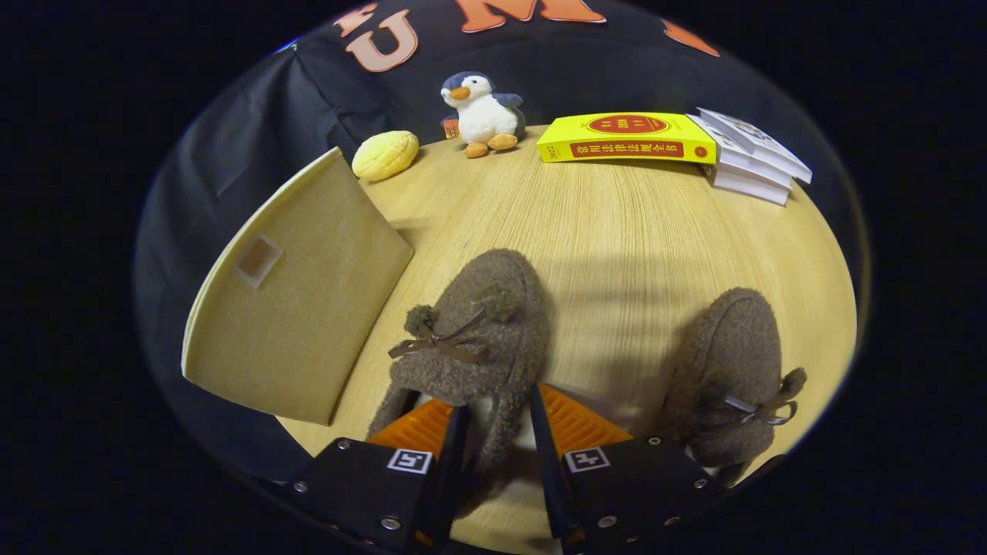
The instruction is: Open the storage box then place both shoes into the box .Put the left shoe in first, then the right shoe, with the right side of both shoes facing outward in a uniform manner.
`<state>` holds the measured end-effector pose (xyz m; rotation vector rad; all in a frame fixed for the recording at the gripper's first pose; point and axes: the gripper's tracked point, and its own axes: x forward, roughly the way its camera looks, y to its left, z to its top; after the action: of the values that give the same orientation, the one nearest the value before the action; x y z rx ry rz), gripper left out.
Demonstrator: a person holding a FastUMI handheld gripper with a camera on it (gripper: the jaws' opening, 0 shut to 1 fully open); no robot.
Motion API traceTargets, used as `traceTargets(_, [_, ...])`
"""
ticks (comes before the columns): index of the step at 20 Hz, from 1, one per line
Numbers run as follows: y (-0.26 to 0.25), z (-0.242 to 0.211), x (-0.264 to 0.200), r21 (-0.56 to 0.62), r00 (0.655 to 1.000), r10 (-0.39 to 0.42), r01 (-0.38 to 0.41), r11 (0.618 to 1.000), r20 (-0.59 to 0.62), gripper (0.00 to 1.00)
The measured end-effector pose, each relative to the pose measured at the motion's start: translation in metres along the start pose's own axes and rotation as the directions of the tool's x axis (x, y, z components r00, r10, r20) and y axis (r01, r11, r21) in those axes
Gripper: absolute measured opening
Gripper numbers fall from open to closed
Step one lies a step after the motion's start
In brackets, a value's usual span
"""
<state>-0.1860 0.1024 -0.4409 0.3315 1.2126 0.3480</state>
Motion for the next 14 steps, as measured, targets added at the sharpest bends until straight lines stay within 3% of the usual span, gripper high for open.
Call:
traceTargets(2, [-0.005,0.006,0.000,0.027,0.999,-0.024,0.024,0.999,0.021,0.39])
traceTargets(4, [-0.010,0.008,0.000,0.073,0.999,-0.044,0.043,0.996,0.013,0.24])
traceTargets(5, [-0.011,0.012,-0.002,0.099,0.998,-0.057,0.055,0.994,0.024,0.09])
traceTargets(7, [-0.006,0.022,-0.010,0.135,0.997,-0.056,0.049,0.990,0.044,0.03])
traceTargets(14, [0.054,0.100,-0.071,0.194,0.985,-0.012,-0.022,0.981,0.174,0.02])
